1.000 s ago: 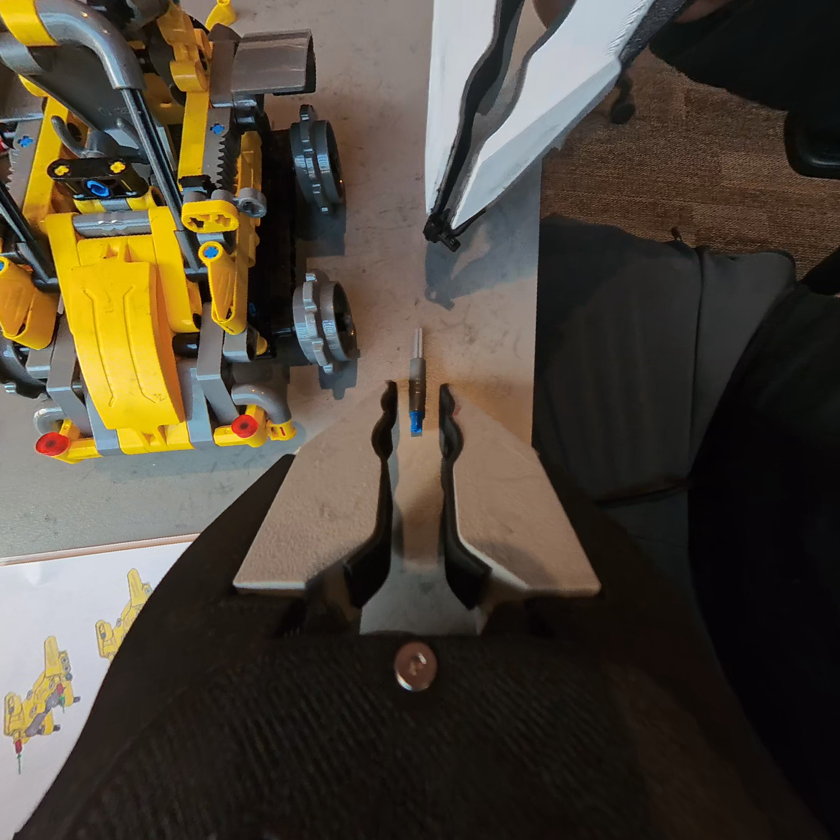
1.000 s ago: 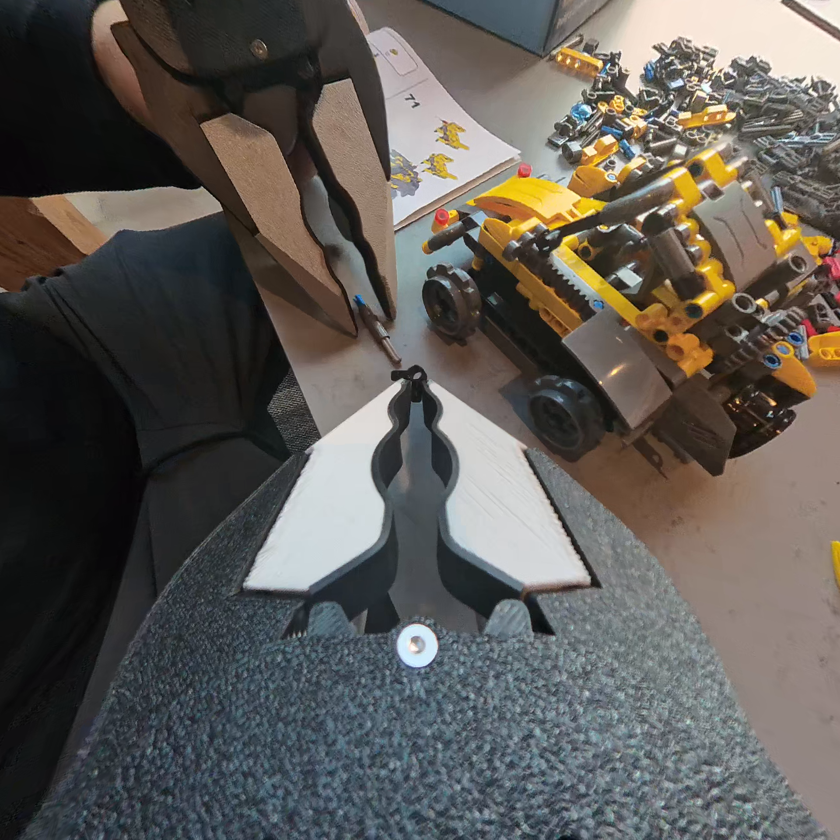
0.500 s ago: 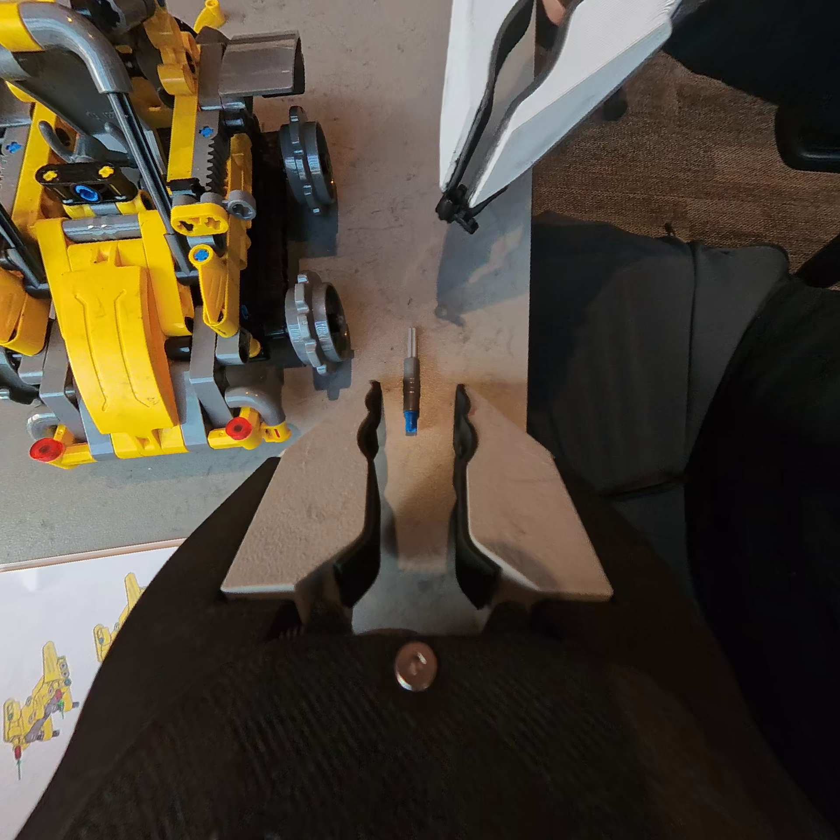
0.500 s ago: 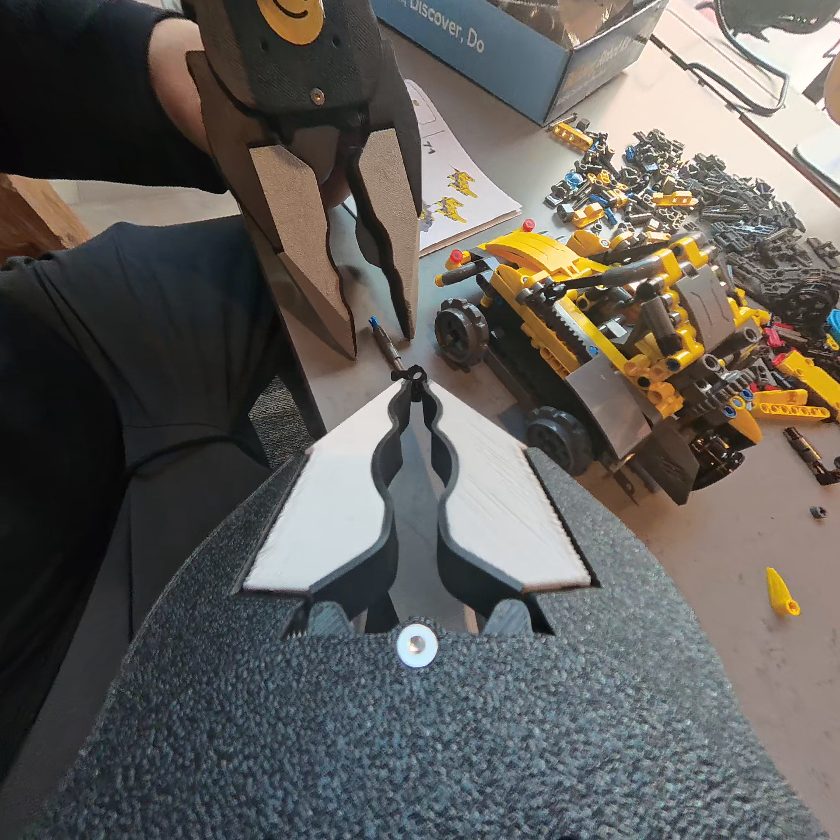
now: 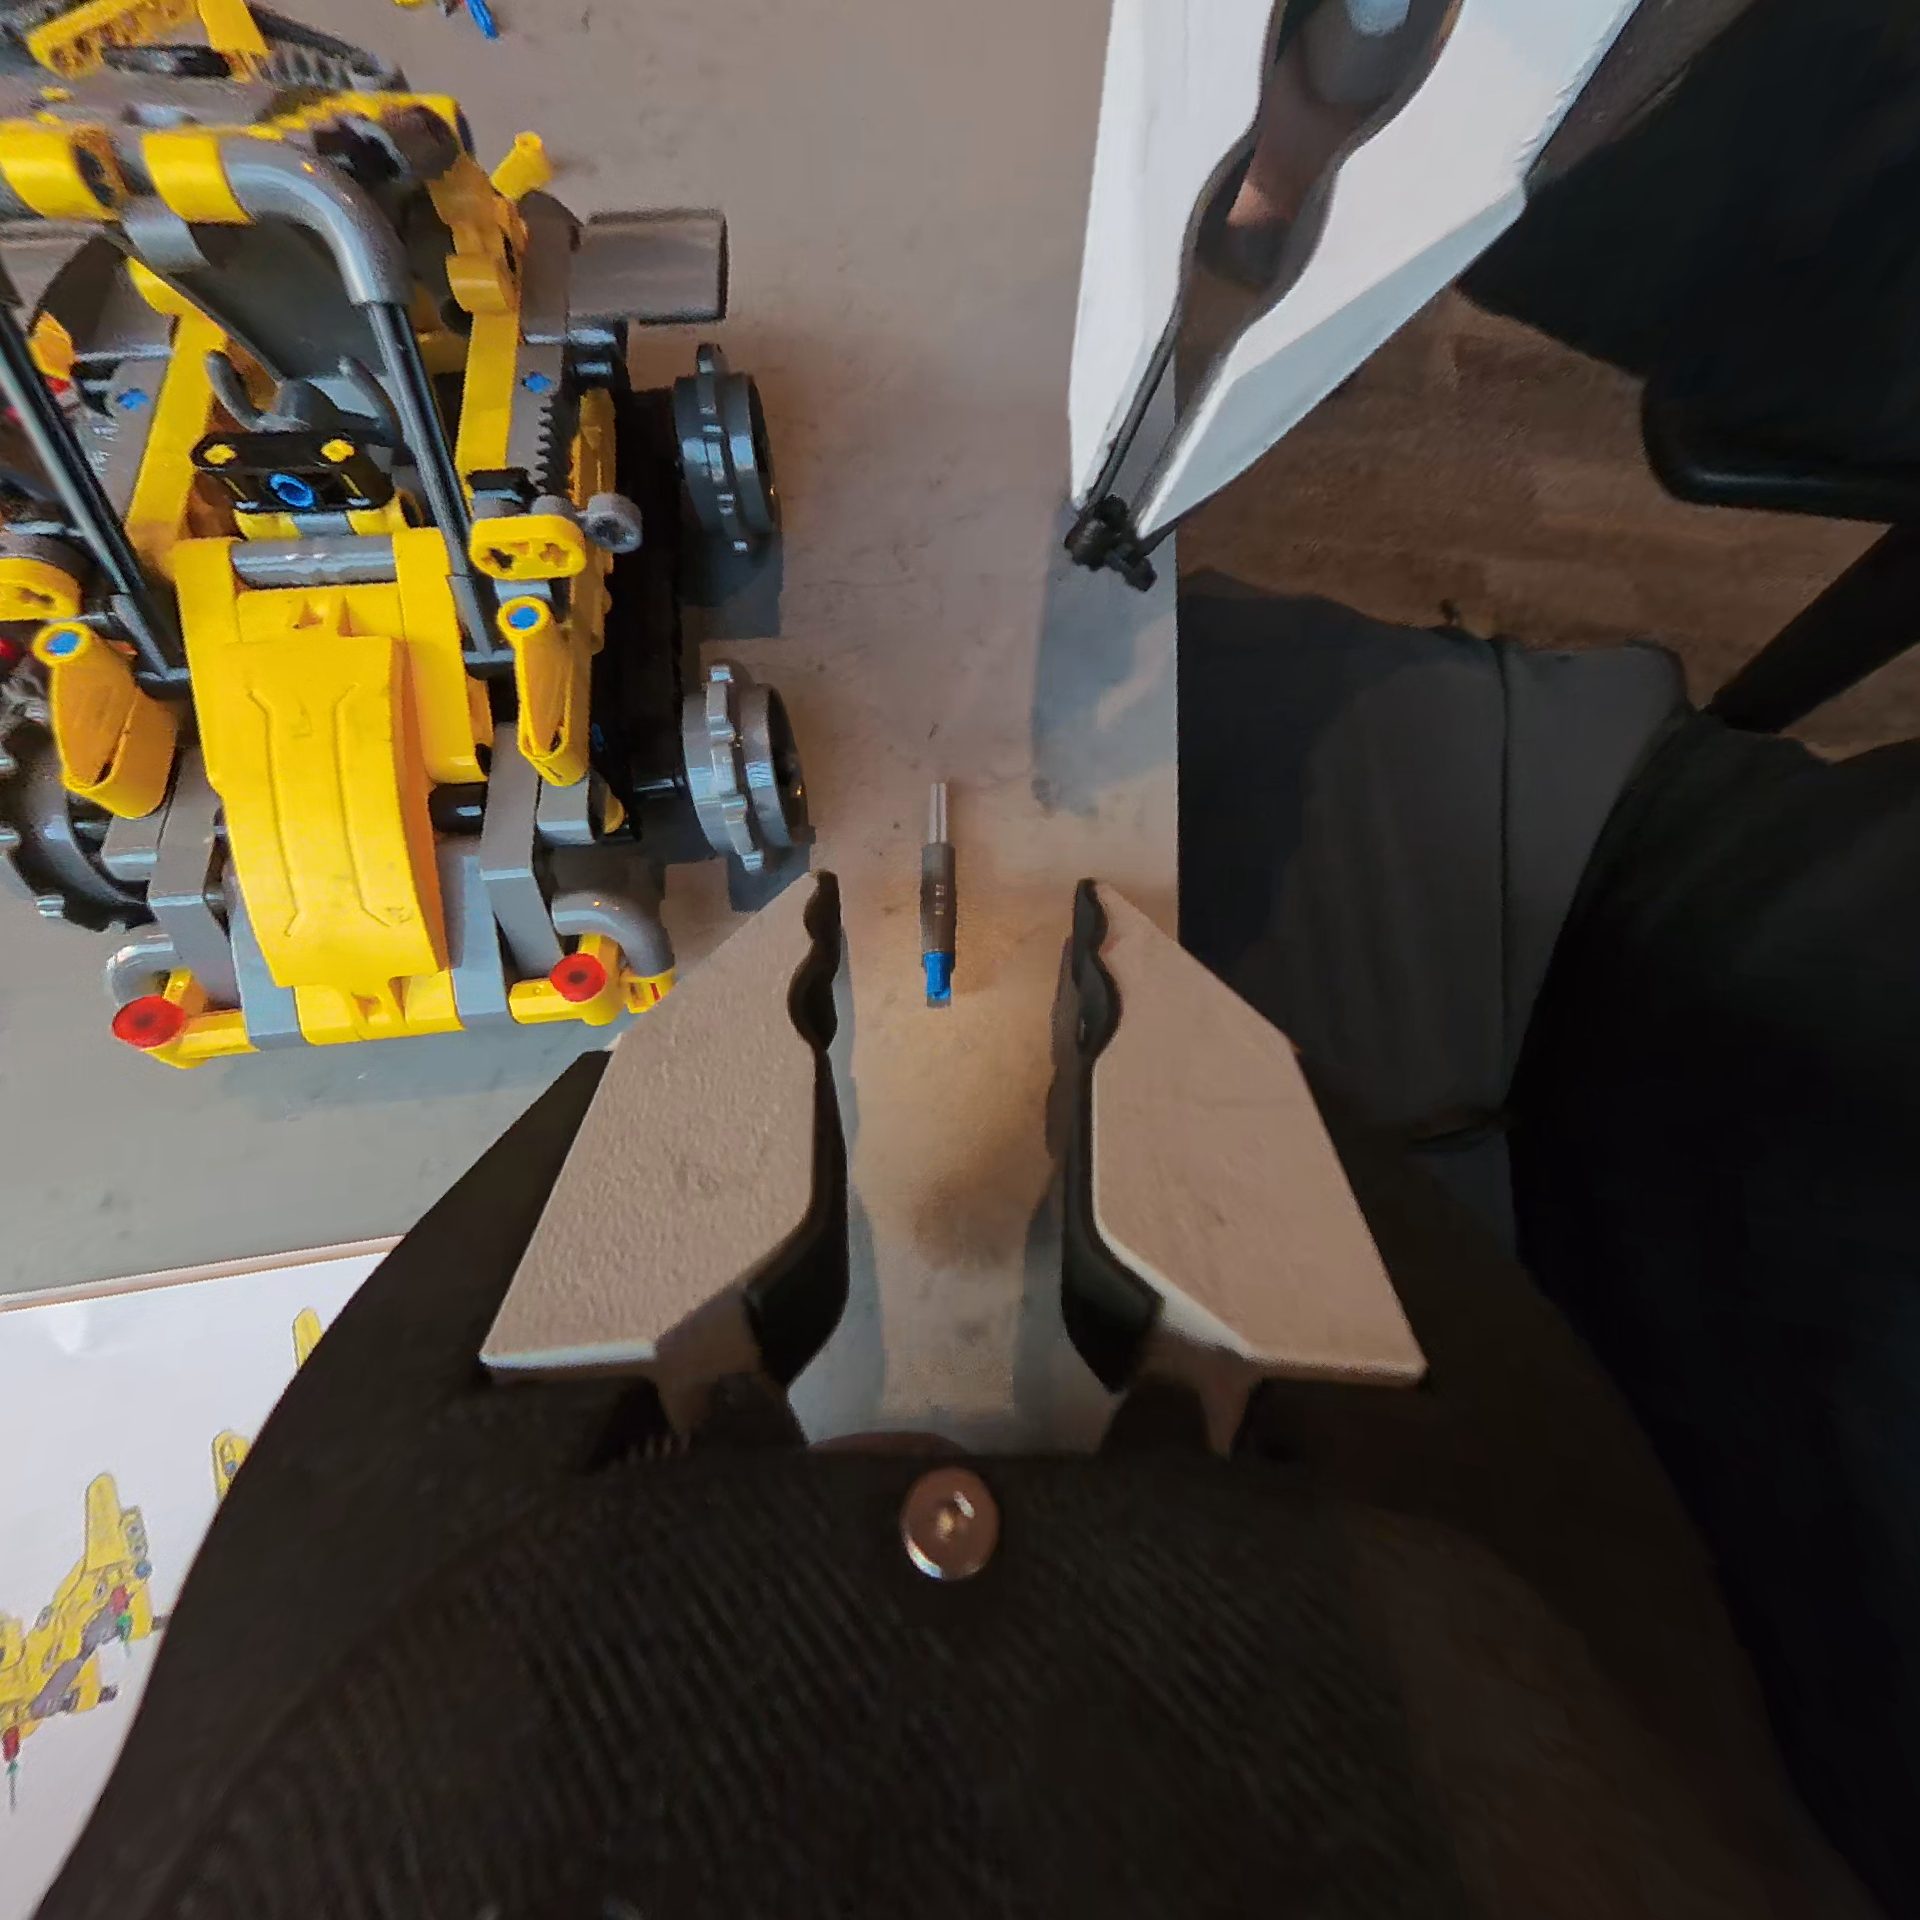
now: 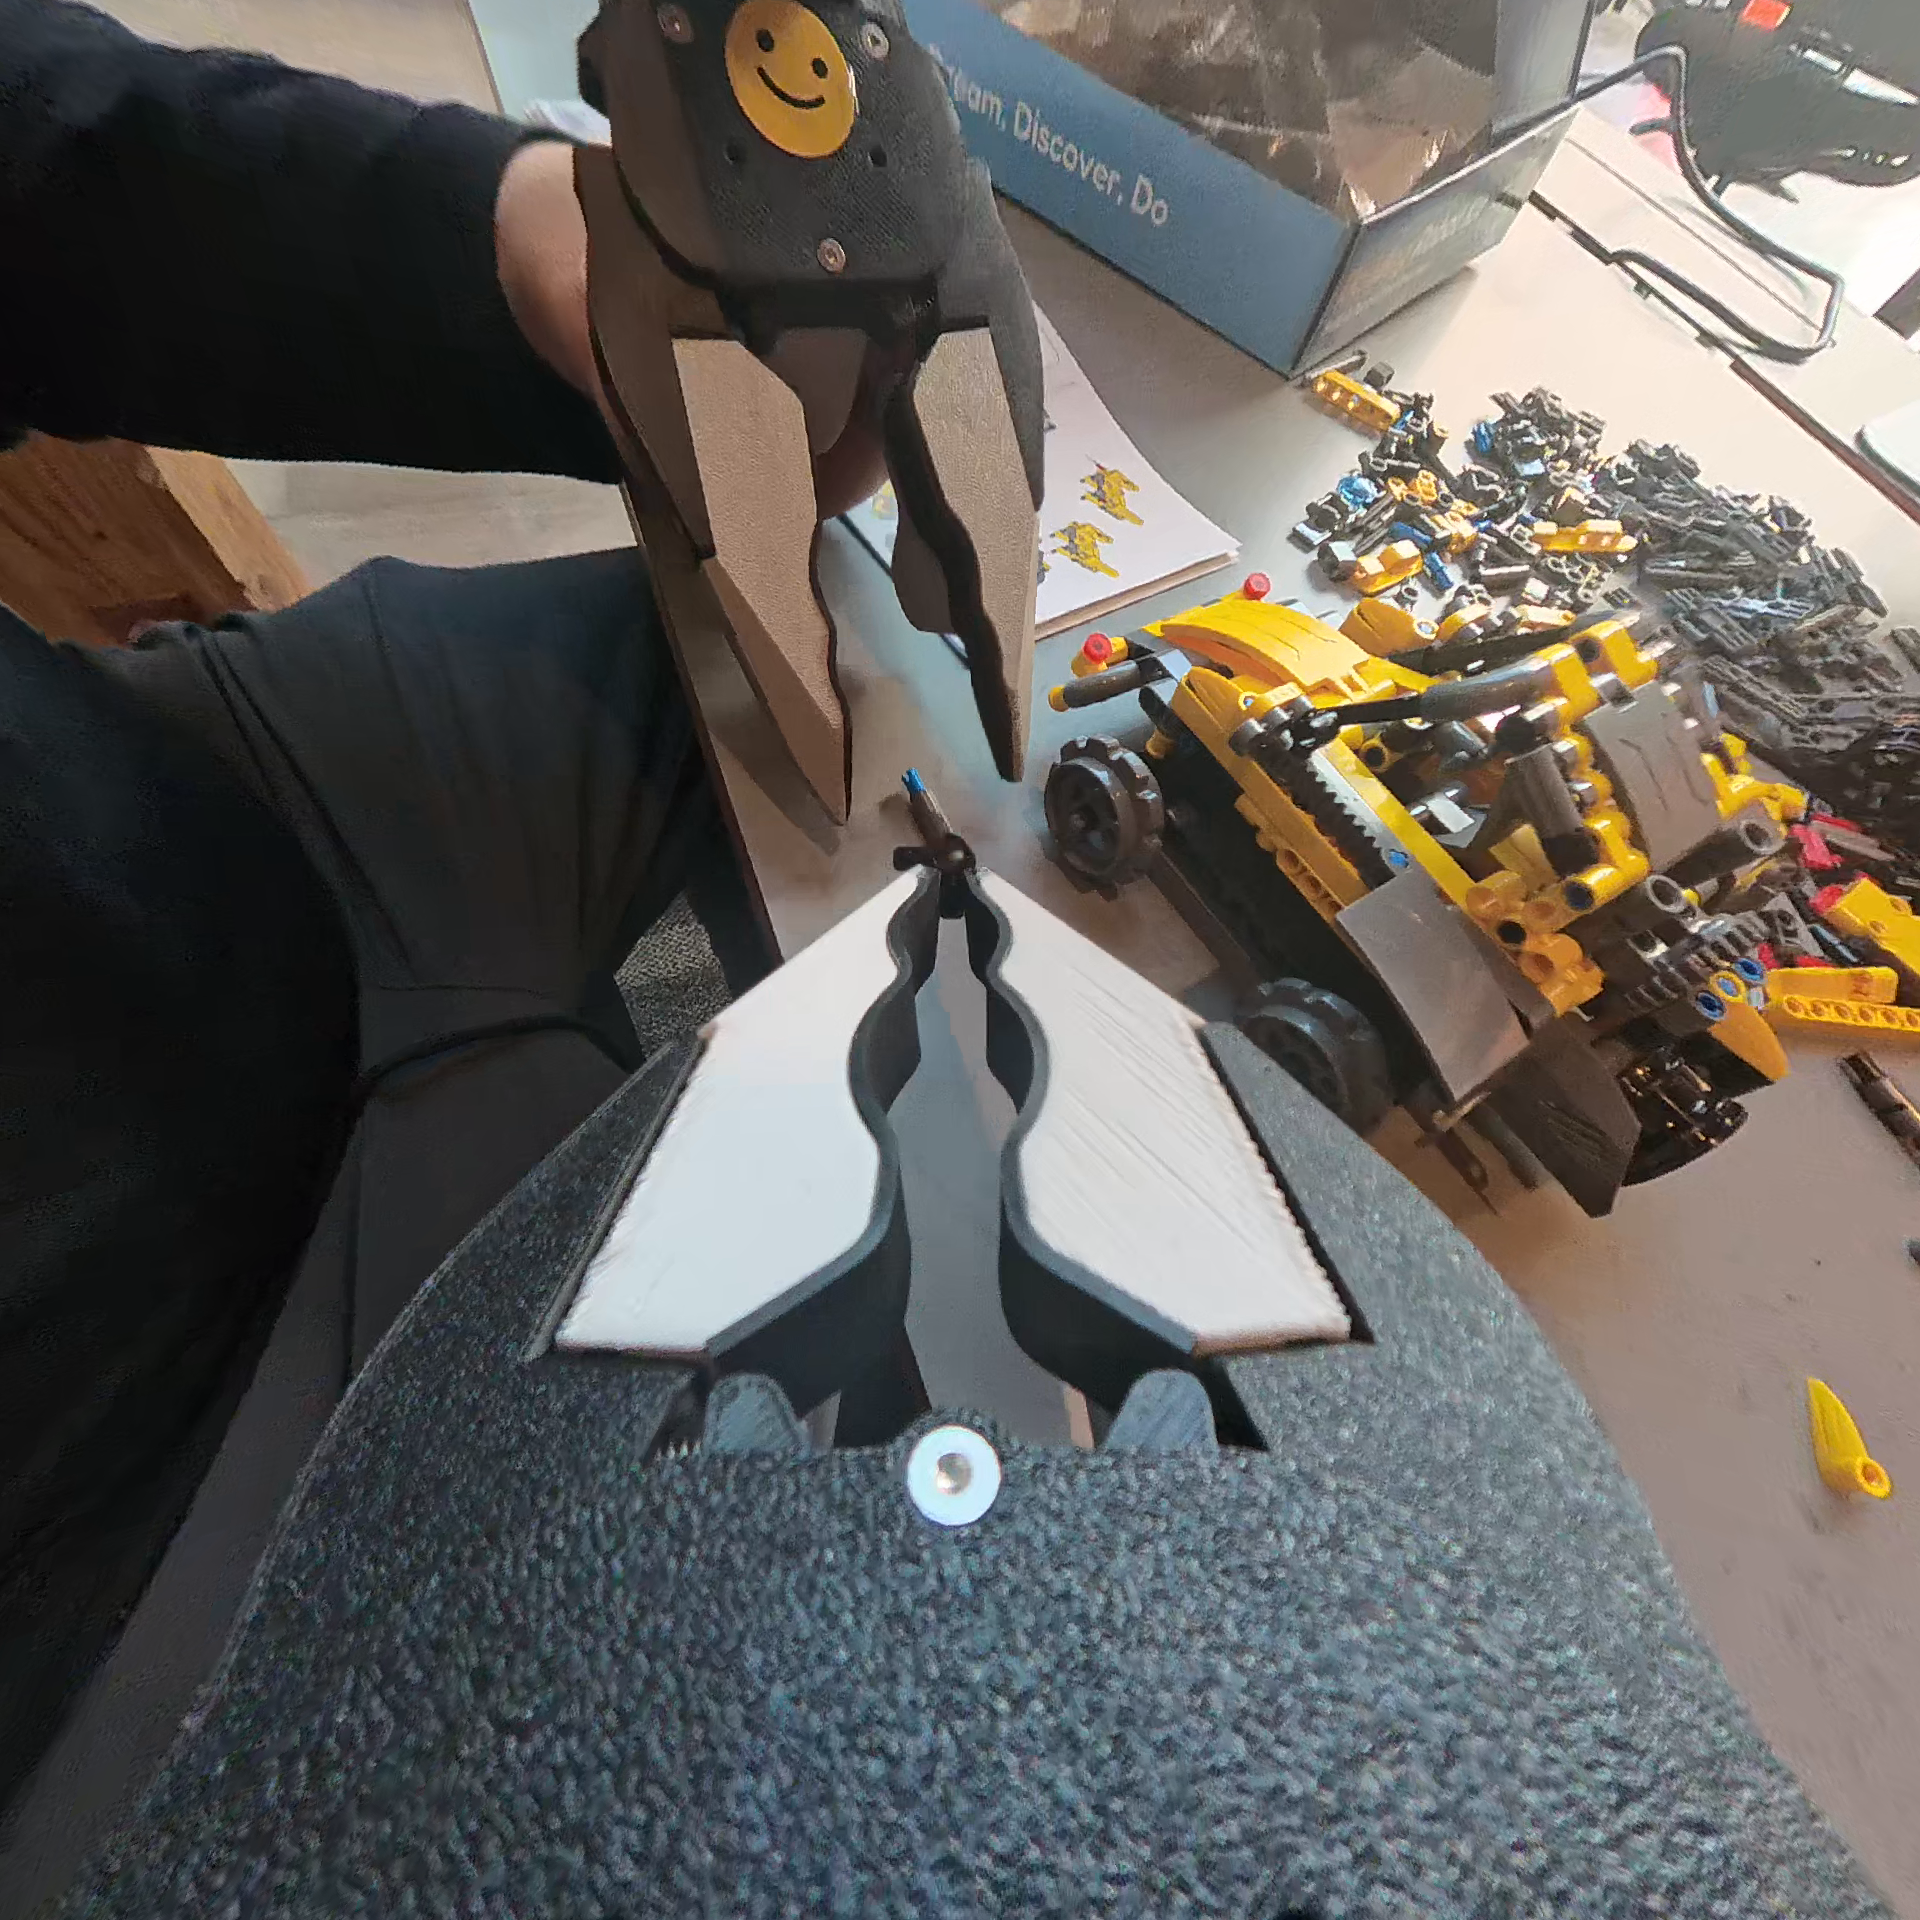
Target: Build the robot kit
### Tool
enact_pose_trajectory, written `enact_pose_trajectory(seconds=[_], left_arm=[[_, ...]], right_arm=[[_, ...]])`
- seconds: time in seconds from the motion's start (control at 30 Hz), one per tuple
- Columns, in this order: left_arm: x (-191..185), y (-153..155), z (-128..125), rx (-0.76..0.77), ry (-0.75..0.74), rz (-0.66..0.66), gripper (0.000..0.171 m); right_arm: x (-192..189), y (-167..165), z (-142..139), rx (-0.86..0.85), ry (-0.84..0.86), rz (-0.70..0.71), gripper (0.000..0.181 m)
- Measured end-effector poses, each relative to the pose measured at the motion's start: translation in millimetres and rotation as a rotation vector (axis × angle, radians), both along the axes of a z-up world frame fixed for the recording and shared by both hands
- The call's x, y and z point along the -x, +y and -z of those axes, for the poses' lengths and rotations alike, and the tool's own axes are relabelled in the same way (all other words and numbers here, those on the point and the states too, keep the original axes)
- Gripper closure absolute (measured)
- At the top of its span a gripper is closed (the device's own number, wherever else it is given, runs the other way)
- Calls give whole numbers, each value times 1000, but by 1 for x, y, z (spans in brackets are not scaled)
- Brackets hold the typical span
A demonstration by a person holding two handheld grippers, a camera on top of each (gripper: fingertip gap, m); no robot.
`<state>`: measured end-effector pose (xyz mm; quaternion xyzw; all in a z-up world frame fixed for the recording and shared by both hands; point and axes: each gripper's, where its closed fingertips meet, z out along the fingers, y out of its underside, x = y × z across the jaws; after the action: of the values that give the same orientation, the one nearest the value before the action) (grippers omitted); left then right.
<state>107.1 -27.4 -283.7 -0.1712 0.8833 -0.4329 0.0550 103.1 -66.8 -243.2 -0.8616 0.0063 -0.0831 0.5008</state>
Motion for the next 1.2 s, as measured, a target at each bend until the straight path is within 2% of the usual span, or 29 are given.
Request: enact_pose_trajectory(seconds=[0.17,0.47,0.67,0.77,0.93,1.07,1.2], left_arm=[[2,-1,-10,57,4,16,131],[13,-14,-22,133,10,63,133],[24,-22,-47,293,95,114,132],[26,-21,-52,337,136,119,134],[15,-15,-54,376,231,40,137],[18,-13,-67,474,333,56,141],[25,-21,-64,454,385,70,142]], right_arm=[[-1,3,-11,-21,-66,4,179],[1,10,-12,-25,-154,-5,180],[15,22,-38,-90,-327,-35,179],[14,21,-44,-109,-352,-22,179],[11,22,-41,-102,-379,-7,179],[11,23,-37,-65,-434,-5,179],[12,24,-37,-55,-488,-10,179]])
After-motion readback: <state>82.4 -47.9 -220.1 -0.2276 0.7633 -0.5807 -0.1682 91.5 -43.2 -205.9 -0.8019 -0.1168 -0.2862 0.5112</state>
